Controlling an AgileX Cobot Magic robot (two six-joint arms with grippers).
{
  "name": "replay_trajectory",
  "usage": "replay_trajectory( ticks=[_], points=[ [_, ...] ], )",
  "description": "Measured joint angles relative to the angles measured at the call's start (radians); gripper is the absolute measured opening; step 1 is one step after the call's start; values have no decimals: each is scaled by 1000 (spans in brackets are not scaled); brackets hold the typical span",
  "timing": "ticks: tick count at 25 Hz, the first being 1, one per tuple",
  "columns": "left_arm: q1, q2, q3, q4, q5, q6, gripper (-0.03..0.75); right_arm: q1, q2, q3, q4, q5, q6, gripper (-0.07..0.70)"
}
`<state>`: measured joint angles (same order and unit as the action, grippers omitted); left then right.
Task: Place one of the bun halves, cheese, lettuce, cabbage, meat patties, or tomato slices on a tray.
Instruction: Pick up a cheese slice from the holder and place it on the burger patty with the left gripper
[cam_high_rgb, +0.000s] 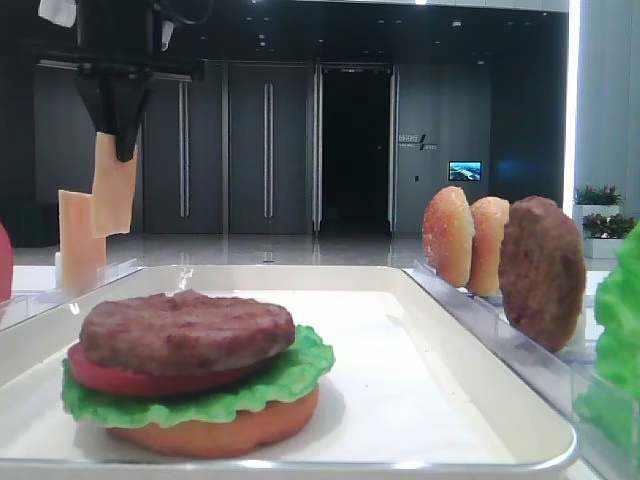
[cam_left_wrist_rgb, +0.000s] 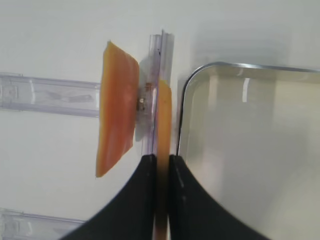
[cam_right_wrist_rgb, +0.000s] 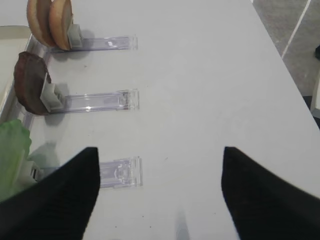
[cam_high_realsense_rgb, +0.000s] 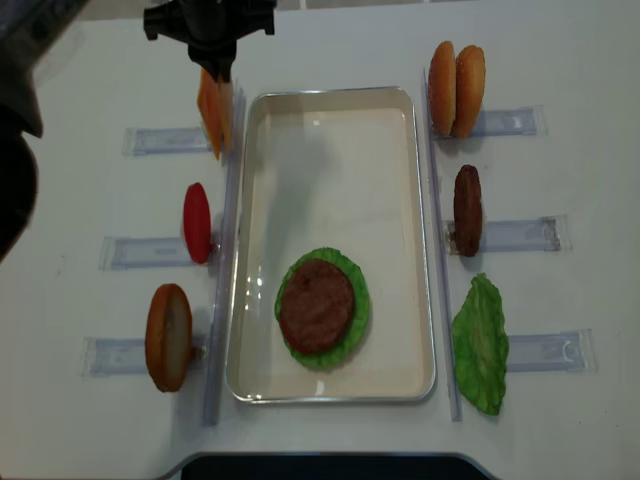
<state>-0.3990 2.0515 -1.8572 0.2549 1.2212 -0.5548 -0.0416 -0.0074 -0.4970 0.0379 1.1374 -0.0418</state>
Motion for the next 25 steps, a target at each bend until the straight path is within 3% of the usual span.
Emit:
replay_trajectory(
  ticks=[8, 15, 25],
  points=[
    [-41, -78, 10, -31, 3, 4, 34, 0, 0, 0, 0, 0, 0, 515],
    [-52, -175, 133, -66, 4, 8, 34, 0, 0, 0, 0, 0, 0, 515],
    [-52, -371, 375, -146, -123, 11, 34, 0, 0, 0, 0, 0, 0, 515]
  ],
)
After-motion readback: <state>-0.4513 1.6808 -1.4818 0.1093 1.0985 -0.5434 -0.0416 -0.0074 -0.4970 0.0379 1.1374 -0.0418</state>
